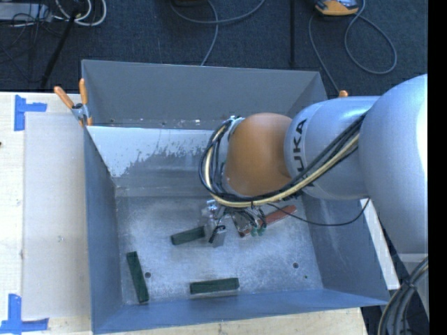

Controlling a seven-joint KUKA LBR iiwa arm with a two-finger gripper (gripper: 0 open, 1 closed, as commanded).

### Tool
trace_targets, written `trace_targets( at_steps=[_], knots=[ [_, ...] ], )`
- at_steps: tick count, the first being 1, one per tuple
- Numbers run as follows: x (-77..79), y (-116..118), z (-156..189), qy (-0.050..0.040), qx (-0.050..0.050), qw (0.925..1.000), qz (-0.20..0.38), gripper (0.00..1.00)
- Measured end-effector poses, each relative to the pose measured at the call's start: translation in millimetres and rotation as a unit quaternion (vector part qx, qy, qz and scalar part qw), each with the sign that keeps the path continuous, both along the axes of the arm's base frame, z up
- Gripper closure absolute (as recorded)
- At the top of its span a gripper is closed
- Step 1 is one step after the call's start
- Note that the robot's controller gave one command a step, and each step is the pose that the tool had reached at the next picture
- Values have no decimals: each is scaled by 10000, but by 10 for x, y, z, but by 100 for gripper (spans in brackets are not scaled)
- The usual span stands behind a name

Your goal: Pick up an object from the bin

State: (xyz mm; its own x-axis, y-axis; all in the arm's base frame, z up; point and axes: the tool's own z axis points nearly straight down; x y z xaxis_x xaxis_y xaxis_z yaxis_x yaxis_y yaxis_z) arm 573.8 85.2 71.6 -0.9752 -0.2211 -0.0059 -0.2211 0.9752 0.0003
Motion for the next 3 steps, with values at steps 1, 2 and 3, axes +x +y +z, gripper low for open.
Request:
trace_targets(
  at_steps=[1,2,3],
  knots=[
    [-17,-2,-18,28,-4,10000,-4,0],
    [-15,0,-14,26,-2,10000,-8,100],
    [-137,501,1082,27,-5,9989,-472,100]
  ],
)
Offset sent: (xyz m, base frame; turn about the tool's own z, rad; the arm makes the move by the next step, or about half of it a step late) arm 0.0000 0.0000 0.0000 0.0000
